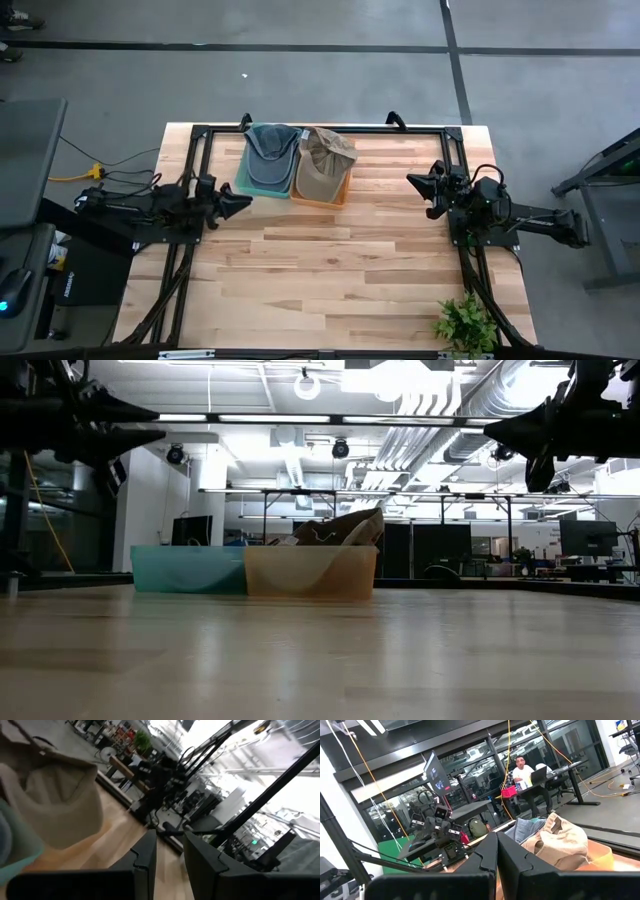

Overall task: Pick & Place hat
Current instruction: Return to Home Position

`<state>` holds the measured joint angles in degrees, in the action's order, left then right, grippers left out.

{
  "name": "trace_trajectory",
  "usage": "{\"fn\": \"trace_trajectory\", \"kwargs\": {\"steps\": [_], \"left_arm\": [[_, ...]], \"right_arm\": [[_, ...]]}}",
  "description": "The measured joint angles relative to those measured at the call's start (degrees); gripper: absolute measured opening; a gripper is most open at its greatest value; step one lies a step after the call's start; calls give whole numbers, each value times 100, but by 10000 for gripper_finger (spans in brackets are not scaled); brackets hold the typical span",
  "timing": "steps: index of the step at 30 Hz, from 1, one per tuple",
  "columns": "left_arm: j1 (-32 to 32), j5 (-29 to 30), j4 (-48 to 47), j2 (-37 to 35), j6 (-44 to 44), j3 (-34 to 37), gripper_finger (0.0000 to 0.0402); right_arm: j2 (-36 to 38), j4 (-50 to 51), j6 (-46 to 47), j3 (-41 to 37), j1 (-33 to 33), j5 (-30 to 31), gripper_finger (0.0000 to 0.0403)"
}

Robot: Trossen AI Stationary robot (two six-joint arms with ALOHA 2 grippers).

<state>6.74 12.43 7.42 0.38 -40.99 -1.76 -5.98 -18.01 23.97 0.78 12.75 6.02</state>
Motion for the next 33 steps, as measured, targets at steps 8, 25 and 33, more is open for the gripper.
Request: {"fn": "trace_trajectory", "kwargs": {"steps": [8, 25, 33], "left_arm": [[0, 7, -492, -1, 0, -8, 78], [0, 7, -644, -1, 0, -17, 78], [0, 7, -651, 0, 0, -20, 78]], "right_arm": [[0, 1, 0, 0, 0, 0, 1], [0, 3, 0, 0, 2, 0, 1], [0, 3, 0, 0, 1, -2, 1]]}}
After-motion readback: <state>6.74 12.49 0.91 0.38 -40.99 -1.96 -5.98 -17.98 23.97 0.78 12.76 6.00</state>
